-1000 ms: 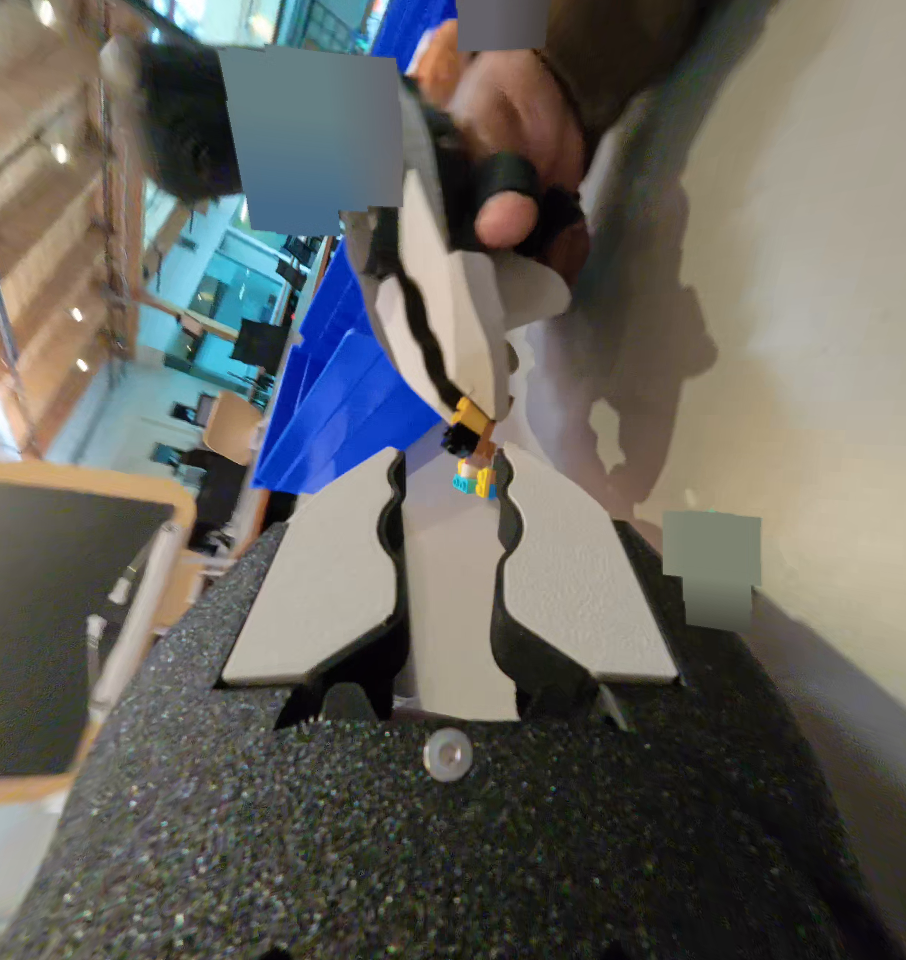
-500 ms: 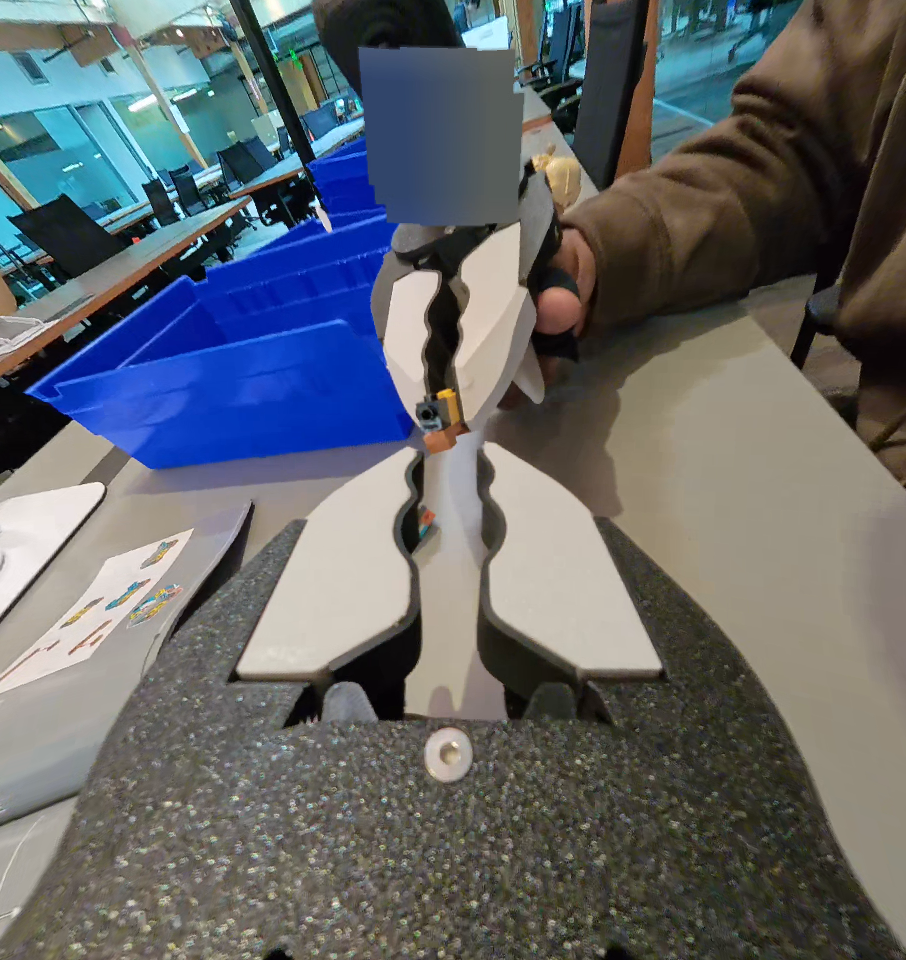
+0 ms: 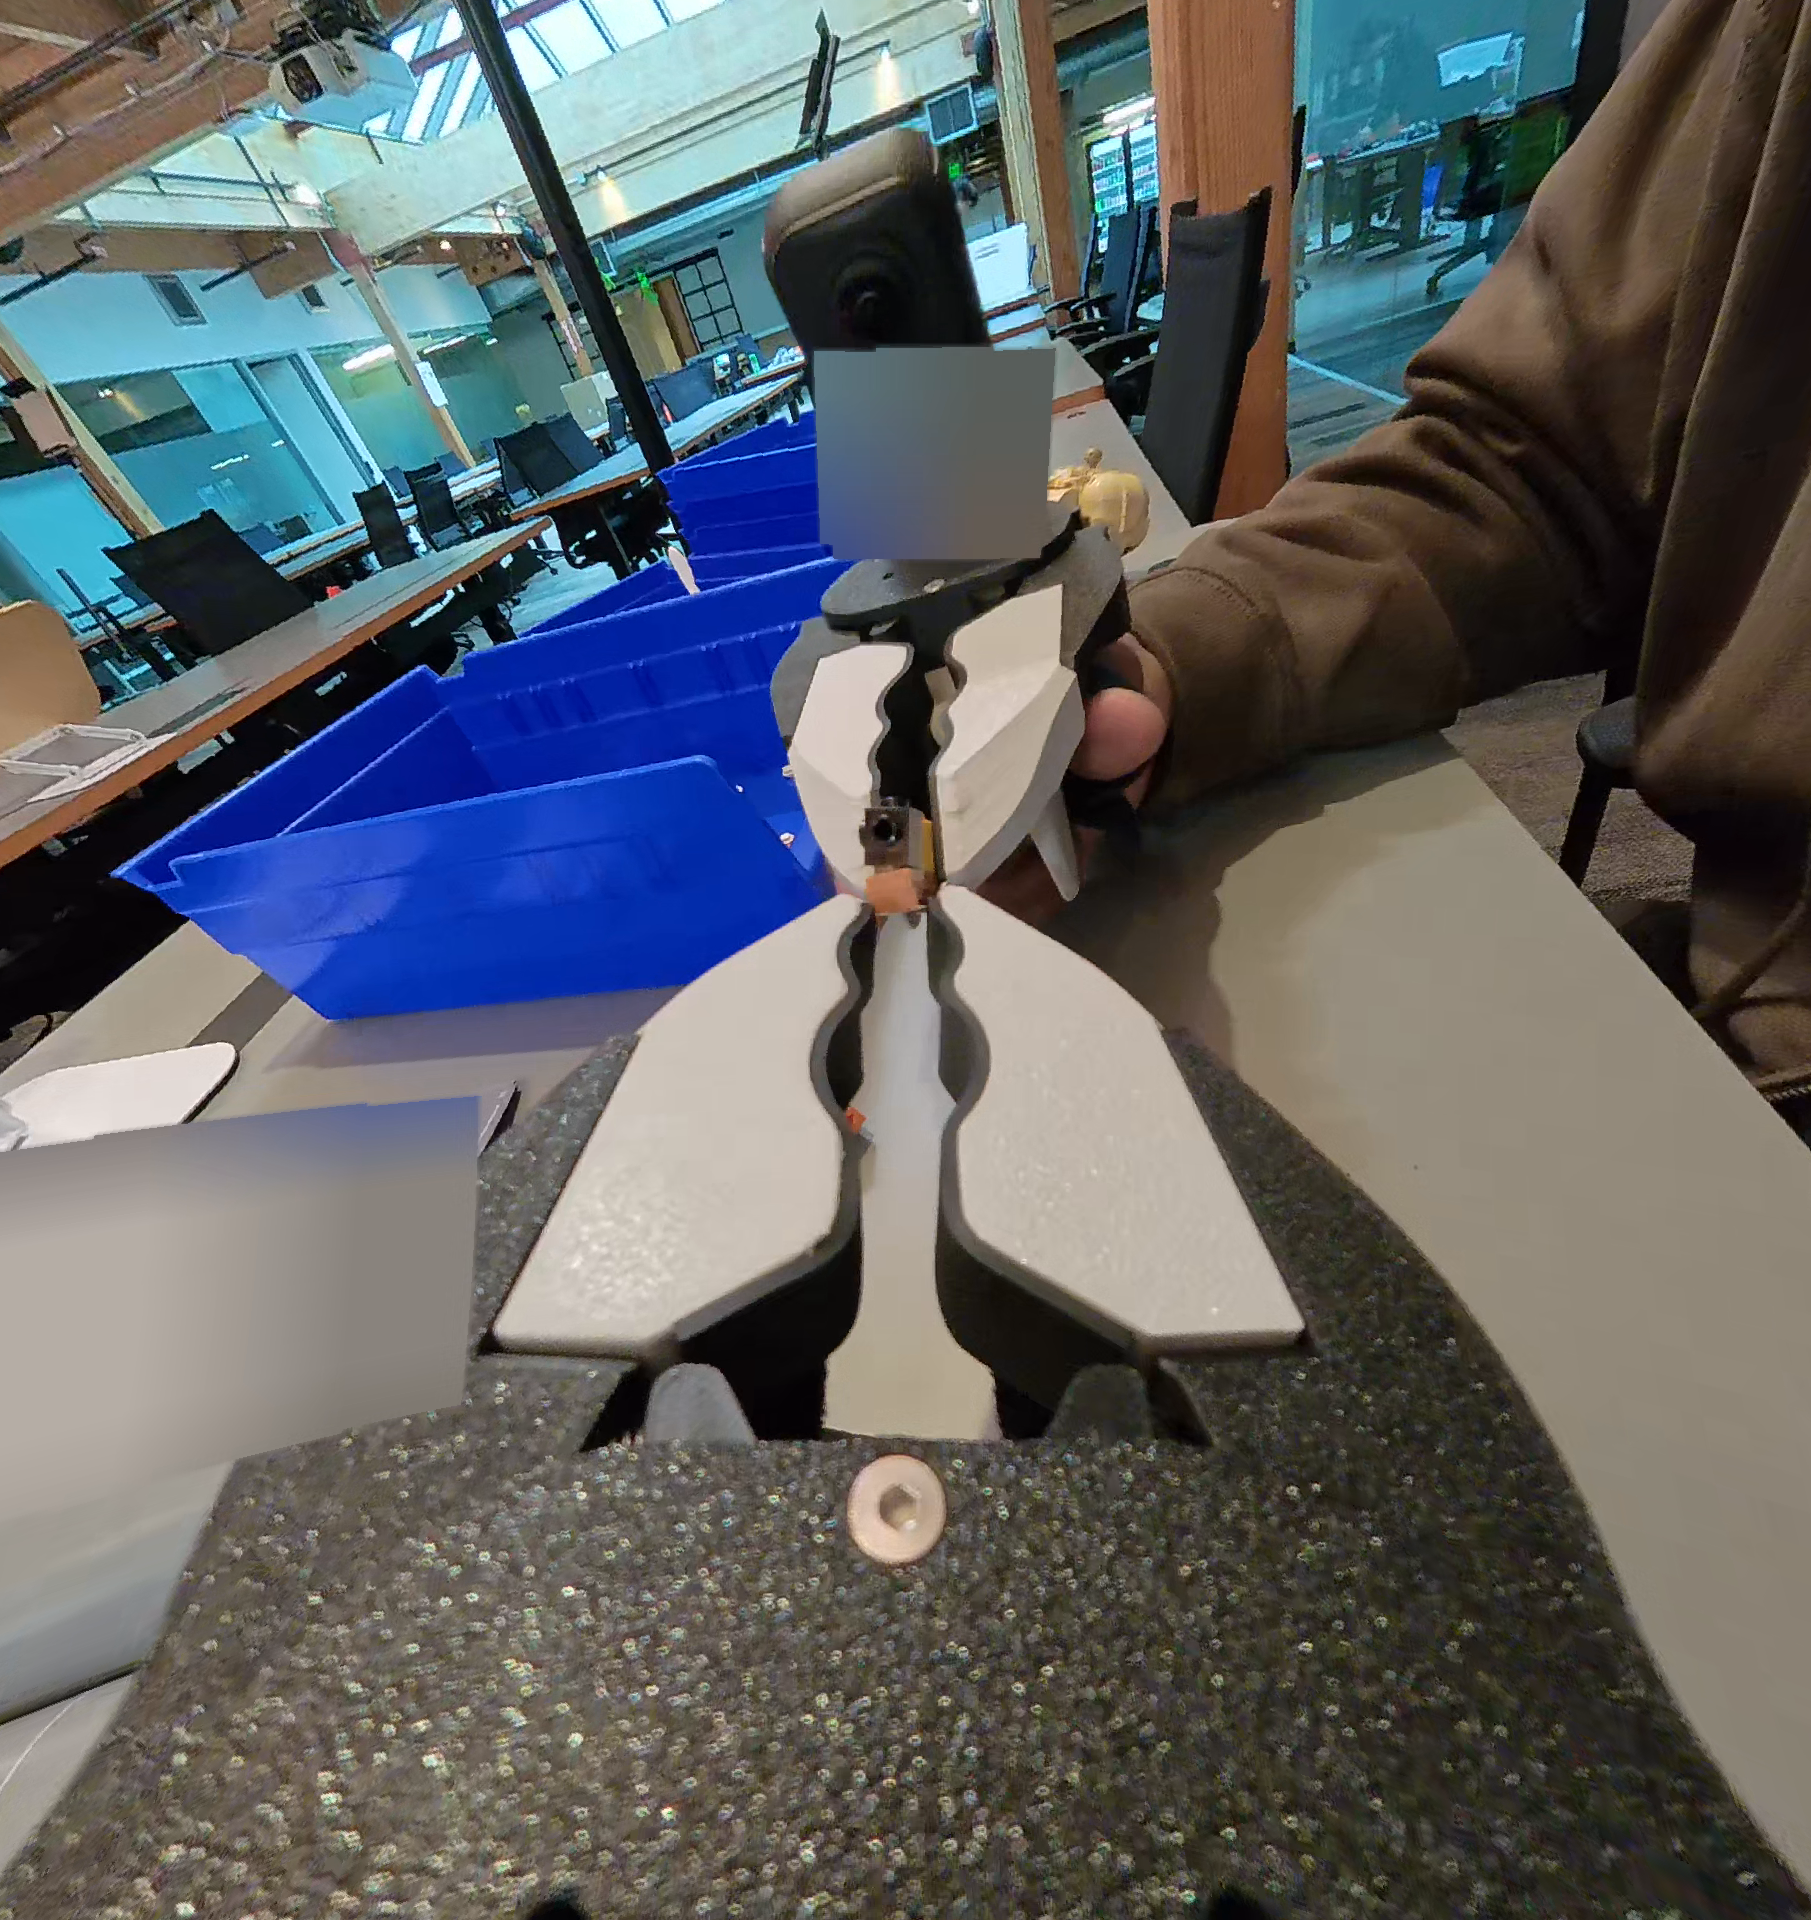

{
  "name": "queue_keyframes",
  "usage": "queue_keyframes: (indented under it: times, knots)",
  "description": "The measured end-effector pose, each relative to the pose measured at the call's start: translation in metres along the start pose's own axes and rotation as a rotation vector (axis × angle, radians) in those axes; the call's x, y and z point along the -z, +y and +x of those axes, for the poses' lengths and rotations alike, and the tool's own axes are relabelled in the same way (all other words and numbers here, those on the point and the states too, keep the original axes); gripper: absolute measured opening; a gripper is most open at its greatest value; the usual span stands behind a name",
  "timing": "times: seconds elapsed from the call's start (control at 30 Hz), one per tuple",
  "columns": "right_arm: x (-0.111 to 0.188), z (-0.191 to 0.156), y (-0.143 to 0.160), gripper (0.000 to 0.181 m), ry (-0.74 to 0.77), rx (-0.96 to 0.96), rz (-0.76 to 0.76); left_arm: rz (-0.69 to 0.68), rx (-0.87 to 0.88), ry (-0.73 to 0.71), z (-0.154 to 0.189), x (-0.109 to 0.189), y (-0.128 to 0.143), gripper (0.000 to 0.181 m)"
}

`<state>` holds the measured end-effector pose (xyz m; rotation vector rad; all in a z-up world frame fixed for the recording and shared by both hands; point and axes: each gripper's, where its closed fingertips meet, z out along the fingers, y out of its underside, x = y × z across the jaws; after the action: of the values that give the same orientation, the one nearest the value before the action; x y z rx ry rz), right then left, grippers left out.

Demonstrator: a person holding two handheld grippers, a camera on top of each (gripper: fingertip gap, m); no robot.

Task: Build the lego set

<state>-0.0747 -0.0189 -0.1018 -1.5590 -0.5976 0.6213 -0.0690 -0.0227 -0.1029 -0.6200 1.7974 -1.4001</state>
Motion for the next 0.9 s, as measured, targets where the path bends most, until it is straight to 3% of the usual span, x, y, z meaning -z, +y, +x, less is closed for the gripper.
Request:
queue_keyframes:
  times: [0.23,0.53,0.9]
  knots:
    - [0.001,0.007,-0.001,0.010,0.101,0.116,-0.012,-0.007,0.083,0.001,-0.004,0.000,0.003,0.018]
    - [0.011,0.035,-0.004,0.010,0.400,0.335,-0.064,0.059,0.590,-0.039,-0.024,-0.007,0.002,0.040]
    - [0.006,0.039,0.008,0.010,0.498,0.523,-0.171,0.048,0.815,-0.107,-0.030,-0.015,0.015,0.038]
